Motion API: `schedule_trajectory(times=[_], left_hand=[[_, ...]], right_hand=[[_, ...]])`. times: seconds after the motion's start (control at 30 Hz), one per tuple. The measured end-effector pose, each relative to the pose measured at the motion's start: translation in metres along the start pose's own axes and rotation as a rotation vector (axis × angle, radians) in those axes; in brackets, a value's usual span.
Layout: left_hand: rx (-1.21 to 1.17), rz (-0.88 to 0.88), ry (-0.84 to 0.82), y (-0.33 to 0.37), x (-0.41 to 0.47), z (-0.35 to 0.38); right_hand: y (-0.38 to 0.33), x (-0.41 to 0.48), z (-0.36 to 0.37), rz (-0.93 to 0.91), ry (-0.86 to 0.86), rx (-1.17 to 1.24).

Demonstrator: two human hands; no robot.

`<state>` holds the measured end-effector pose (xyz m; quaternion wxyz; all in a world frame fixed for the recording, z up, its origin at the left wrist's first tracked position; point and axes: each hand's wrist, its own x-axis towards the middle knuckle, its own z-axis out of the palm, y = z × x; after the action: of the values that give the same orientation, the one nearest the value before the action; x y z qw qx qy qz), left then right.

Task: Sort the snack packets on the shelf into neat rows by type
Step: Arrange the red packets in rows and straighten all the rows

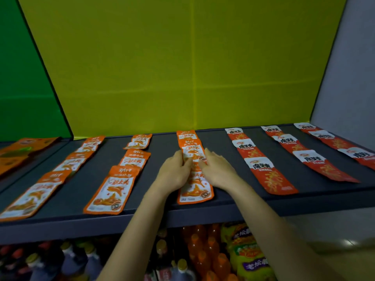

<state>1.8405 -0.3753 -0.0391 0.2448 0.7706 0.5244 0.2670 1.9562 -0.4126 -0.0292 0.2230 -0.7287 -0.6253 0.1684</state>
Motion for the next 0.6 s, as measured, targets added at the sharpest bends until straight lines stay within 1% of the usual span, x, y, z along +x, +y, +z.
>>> schedule_trajectory(times=[0.1, 0.27, 0.33, 0.43, 0.6], left_hand=[[0.073, 0.056, 0.012, -0.004, -0.001, 0.001], [0.103, 0.071, 0.024, -0.009, 0.000, 0.004], [0.106, 0.072, 0.043, -0.011, 0.001, 0.004], [0.100, 0.050, 0.053, -0.012, 0.001, 0.004], [0.114, 0.046, 0.027, -0.009, -0.002, 0.002]], right_hand=[[-0.003, -0.003, 0.000, -0.012, -0.014, -0.023], [-0.009, -0.008, -0.001, -0.039, -0.051, -0.023], [-0.011, -0.010, -0.001, -0.033, -0.018, 0.012], [-0.010, -0.009, -0.004, 0.032, 0.078, 0.066], [-0.007, -0.010, -0.004, 0.005, 0.049, 0.020]])
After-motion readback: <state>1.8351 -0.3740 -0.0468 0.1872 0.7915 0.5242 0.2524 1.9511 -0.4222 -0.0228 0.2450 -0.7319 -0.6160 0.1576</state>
